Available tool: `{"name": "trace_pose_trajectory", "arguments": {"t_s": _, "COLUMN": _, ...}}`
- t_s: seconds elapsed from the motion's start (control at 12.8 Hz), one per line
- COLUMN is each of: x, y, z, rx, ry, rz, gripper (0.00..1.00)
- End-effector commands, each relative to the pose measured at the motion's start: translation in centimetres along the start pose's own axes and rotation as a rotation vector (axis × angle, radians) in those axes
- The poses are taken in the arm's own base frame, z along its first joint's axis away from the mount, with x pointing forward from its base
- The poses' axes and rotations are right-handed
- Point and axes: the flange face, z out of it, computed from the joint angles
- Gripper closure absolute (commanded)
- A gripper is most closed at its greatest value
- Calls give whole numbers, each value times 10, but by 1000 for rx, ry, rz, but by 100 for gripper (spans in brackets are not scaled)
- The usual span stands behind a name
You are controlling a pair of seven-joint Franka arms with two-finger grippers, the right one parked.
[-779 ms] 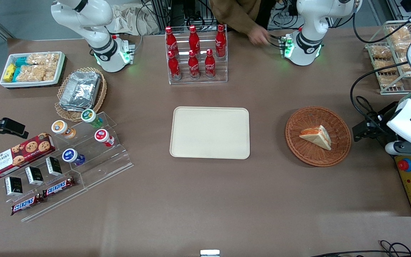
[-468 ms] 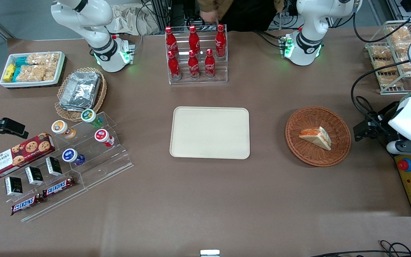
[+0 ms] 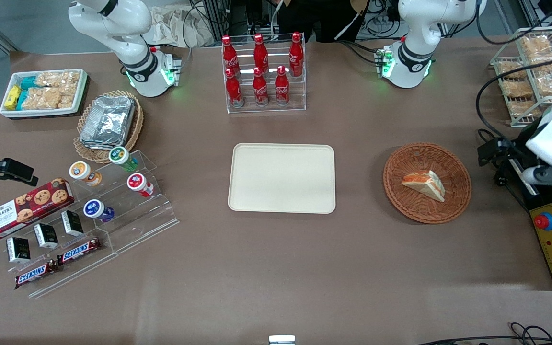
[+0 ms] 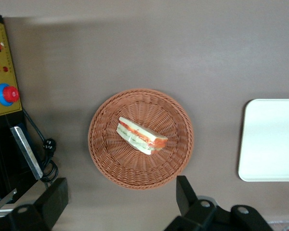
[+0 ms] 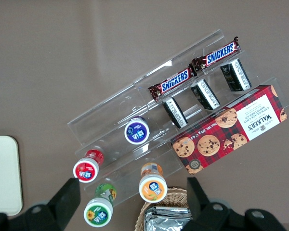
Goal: Place sandwich from basket to tray
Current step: 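Move the left gripper over the wicker basket above the sandwich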
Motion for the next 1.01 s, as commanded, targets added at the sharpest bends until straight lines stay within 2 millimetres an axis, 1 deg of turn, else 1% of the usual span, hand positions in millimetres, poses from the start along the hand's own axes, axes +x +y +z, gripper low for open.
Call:
{"name": "trace_pose_trajectory", "arguments": {"t_s": 0.0, "x": -67, "y": -18, "z": 41, "rx": -34, "ry": 43, "rz": -161, "gripper": 0}}
{"name": "trace_pose_trajectory", "arguments": {"t_s": 0.16, "x": -73, "y": -18, "z": 69, "rx": -17, "ry": 5, "rz": -356, "gripper": 0}}
{"name": "trace_pose_trajectory", "arguments": {"t_s": 0.39, "x": -69, "y": -16, "z": 103, "rx": -1, "ry": -33, "rz": -664, "gripper": 1}}
{"name": "trace_pose_trajectory", "arguments": {"t_s": 0.55, "x": -67, "y": -12, "z": 135, "rx": 16, "ry": -41, "rz": -804, "gripper": 1}}
{"name": "trace_pose_trajectory", "arguments": {"t_s": 0.7, "x": -55, "y": -2, "z": 166, "rx": 33, "ry": -55, "rz": -918, "gripper": 1}}
{"name": "trace_pose_trajectory", "arguments": {"t_s": 0.86, "x": -42, "y": 1, "z": 200, "rx": 40, "ry": -49, "rz": -1035, "gripper": 1}}
{"name": "trace_pose_trajectory", "arguments": {"t_s": 0.94, "x": -37, "y": 6, "z": 214, "rx": 39, "ry": -39, "rz": -1077, "gripper": 1}}
